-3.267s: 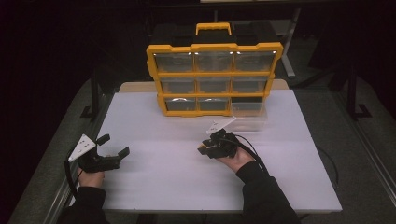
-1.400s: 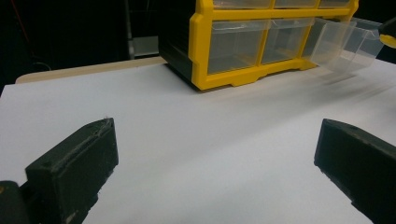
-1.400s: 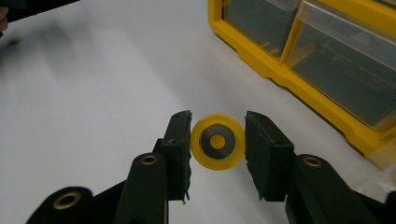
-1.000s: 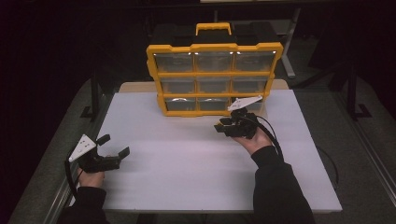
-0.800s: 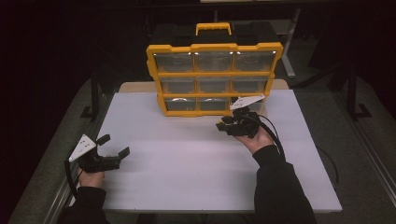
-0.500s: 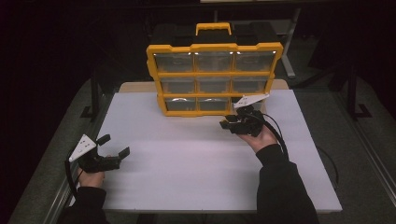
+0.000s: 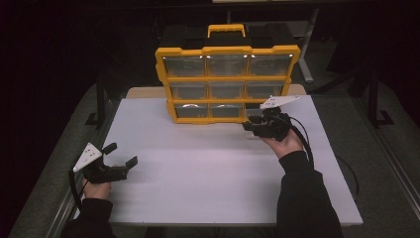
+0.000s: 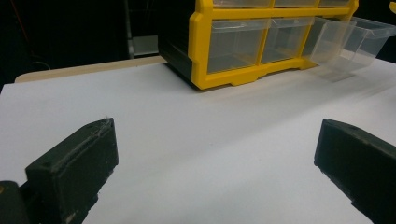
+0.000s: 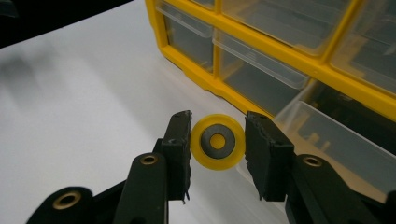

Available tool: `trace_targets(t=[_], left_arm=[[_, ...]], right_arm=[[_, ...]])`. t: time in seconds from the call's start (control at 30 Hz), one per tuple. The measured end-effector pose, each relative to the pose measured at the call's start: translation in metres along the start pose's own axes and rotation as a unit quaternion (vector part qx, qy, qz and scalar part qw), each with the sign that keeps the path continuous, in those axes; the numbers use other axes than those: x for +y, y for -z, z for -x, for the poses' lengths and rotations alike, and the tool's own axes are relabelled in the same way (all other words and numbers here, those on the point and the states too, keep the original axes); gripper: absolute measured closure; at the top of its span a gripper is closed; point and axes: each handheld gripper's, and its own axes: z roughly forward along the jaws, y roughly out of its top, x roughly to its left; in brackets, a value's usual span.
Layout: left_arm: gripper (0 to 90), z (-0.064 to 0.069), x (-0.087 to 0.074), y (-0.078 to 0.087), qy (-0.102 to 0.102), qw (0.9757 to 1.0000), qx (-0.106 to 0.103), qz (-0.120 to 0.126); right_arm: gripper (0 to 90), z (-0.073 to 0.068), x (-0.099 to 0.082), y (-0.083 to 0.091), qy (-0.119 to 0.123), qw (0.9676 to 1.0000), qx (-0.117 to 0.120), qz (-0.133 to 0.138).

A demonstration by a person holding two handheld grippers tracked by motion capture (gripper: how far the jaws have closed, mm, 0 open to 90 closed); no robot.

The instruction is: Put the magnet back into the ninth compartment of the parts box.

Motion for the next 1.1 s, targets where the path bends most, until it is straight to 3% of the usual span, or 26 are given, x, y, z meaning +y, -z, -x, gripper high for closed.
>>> trace_targets(t=[0.47,1.1], left_arm=[[0.0,0.000,0.000,-0.001,0.000,1.0000,-0.001,-0.001],[0.0,0.000,-0.001,0.000,0.000,1.0000,-0.001,-0.003]], right_arm=[[60.6,0.014,-0.001,0.006,-0.008,0.9996,-0.027,0.004],[60.5,0.039,-0.008,0.007,-0.046,0.9970,-0.061,0.016]])
